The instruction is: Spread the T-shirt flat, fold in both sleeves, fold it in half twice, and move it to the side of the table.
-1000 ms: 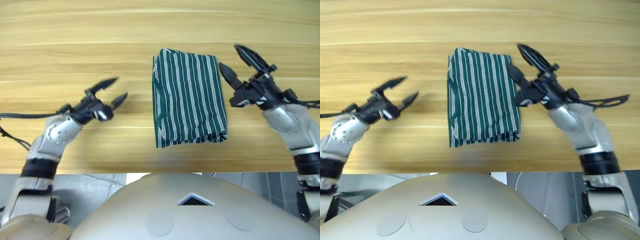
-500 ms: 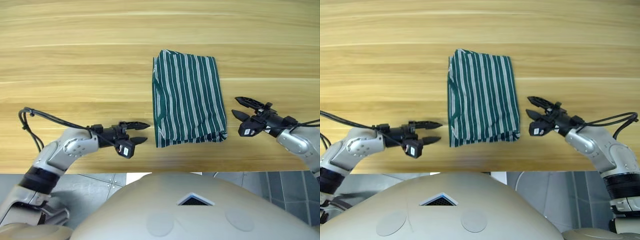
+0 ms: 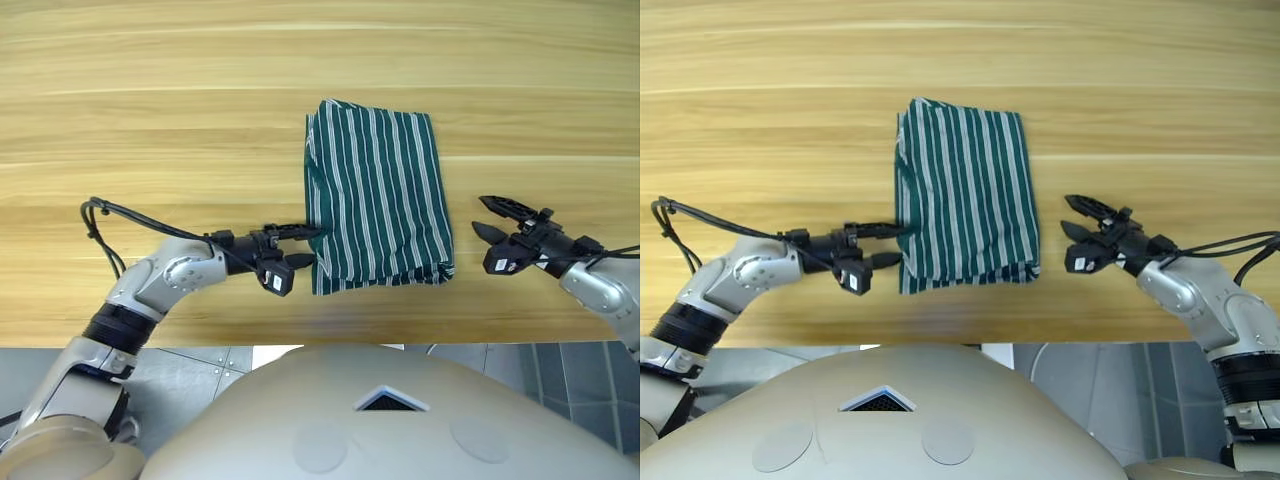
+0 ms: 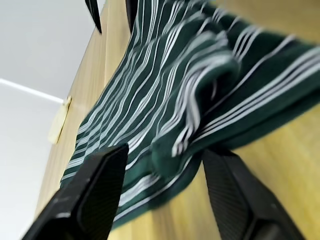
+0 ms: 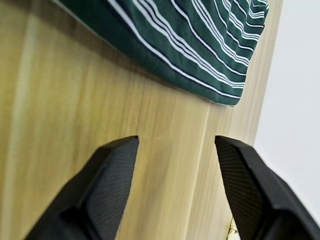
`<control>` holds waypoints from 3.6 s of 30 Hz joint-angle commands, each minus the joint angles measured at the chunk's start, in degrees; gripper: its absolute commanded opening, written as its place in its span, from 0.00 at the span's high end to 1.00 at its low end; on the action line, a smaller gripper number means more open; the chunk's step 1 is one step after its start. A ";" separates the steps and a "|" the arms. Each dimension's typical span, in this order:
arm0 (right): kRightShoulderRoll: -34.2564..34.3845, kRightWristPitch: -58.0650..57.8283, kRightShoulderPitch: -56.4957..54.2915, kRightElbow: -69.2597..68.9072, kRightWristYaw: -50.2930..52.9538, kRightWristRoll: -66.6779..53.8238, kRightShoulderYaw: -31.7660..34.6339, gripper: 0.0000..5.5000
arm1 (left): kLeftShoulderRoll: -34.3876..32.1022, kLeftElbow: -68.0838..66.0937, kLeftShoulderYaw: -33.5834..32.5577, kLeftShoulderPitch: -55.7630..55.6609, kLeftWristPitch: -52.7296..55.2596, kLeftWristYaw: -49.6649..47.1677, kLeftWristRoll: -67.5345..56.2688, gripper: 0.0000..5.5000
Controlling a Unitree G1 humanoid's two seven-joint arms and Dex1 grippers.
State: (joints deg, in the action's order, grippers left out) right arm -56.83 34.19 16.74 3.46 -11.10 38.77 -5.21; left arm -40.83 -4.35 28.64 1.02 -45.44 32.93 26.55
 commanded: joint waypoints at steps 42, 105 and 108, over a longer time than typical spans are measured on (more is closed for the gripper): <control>-4.82 7.87 10.14 -8.61 -10.12 -11.95 -0.84 0.49 | -0.41 -5.88 -1.33 -0.49 1.11 -1.67 -2.02 0.99; 6.07 3.91 5.73 -14.73 -17.56 -28.11 3.51 0.96 | 0.38 7.78 -13.31 17.67 11.00 -5.00 -15.80 0.99; 9.09 2.90 2.77 -14.67 -17.09 -27.41 2.16 0.96 | 3.59 5.94 -12.89 14.27 11.79 -6.26 -14.18 0.99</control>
State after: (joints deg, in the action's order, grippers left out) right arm -49.50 38.52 21.57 -11.51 -28.80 11.24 -2.85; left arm -38.64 3.19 16.41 17.44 -35.14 27.61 11.15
